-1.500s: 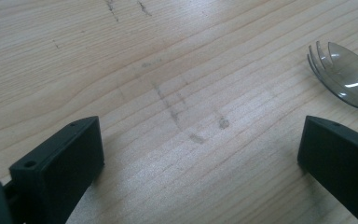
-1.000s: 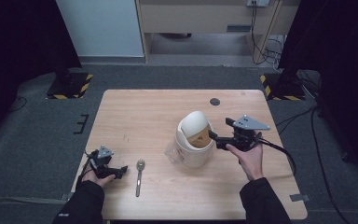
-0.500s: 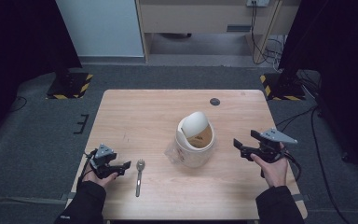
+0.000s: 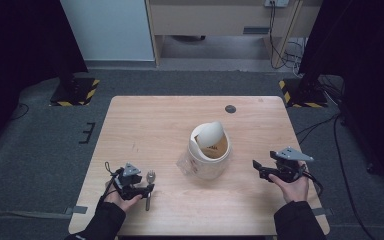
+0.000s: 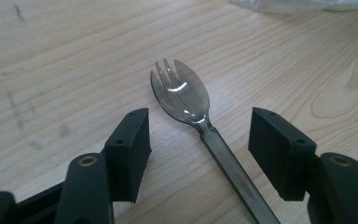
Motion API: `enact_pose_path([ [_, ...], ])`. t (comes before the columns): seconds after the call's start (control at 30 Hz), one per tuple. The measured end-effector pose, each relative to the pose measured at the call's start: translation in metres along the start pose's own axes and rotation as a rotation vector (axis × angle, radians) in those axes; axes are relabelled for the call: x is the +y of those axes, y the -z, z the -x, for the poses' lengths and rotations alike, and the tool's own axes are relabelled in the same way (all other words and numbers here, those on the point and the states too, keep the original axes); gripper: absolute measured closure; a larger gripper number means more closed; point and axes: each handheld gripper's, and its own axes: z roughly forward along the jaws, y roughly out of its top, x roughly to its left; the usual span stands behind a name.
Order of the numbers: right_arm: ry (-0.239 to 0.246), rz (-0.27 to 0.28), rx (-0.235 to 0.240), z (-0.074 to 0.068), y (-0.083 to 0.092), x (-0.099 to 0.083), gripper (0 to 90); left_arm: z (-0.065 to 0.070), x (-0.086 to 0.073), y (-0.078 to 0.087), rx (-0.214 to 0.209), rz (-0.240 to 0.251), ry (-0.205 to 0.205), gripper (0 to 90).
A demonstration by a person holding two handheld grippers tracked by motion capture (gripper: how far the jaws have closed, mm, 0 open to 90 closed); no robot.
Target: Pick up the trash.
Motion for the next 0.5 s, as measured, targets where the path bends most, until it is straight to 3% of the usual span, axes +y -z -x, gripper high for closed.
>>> enact_pose_path([
  [0.17, -0.010, 0.004, -0.006, 0.0015, -0.0009, -0.0009, 21.0, 0.0032, -0.0012, -0.0053, 0.007, -0.039, -0.007, 41.8],
  [0.3, -0.004, -0.006, -0.004, 0.0003, -0.0019, -0.0017, 20.9, 0.0062, -0.0007, -0.0063, 0.014, -0.039, -0.022, 44.5],
  [0.5, -0.010, -0.010, -0.007, 0.0010, -0.0025, -0.0019, 20.8, 0.0078, 0.0007, -0.0062, 0.060, -0.055, -0.074, 55.6],
])
